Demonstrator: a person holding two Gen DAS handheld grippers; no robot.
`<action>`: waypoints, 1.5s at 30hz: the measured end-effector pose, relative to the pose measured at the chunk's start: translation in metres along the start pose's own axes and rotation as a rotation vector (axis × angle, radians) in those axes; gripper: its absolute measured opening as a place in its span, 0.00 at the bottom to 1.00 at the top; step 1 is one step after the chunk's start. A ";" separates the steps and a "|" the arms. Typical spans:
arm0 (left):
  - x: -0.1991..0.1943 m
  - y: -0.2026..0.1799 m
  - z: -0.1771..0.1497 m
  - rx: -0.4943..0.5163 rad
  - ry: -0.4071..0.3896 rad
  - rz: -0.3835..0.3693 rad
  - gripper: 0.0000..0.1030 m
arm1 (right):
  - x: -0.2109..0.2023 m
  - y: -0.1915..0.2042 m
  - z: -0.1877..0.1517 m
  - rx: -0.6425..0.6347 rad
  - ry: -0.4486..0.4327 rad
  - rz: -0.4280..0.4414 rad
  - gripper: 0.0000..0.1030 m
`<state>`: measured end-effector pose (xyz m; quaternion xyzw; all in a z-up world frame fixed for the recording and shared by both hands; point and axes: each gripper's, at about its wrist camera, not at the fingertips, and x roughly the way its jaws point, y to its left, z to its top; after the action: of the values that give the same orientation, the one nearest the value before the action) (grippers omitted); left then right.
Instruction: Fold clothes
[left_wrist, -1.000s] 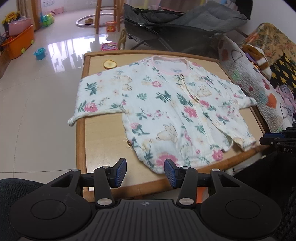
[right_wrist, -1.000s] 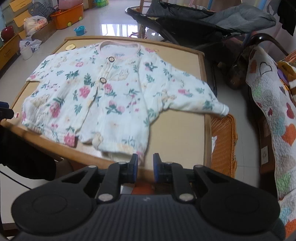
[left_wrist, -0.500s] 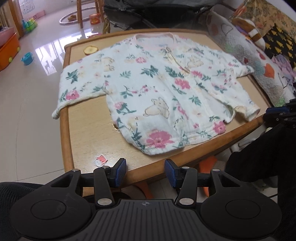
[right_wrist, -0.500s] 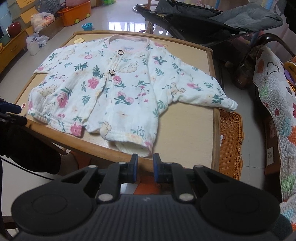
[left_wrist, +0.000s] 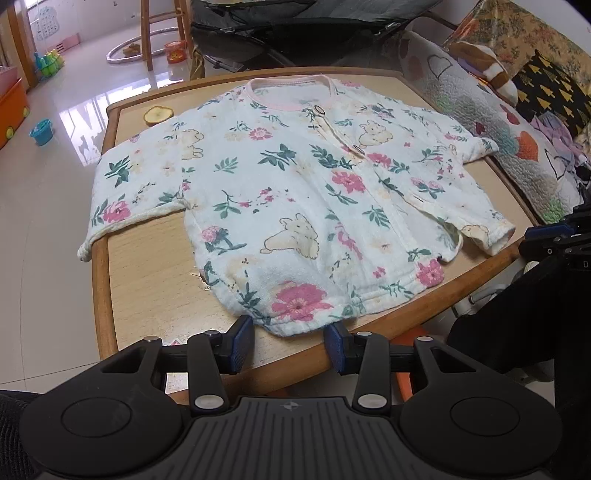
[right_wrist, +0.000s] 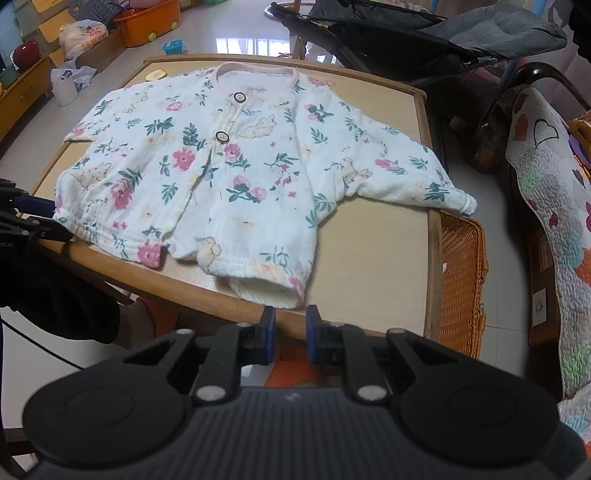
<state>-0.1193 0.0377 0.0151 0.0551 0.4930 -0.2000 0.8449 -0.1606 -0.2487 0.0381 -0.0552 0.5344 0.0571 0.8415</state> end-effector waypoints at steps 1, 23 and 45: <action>0.000 0.000 0.000 -0.002 -0.002 -0.001 0.41 | 0.000 0.000 0.000 0.002 0.000 -0.002 0.16; -0.050 -0.003 0.019 -0.018 -0.131 -0.011 0.08 | -0.005 -0.001 0.002 0.016 -0.020 0.016 0.16; -0.030 0.024 0.002 -0.137 -0.020 0.034 0.35 | 0.013 -0.007 0.009 0.006 0.022 0.056 0.28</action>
<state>-0.1208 0.0677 0.0389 0.0036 0.4963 -0.1522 0.8547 -0.1454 -0.2537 0.0301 -0.0383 0.5450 0.0783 0.8339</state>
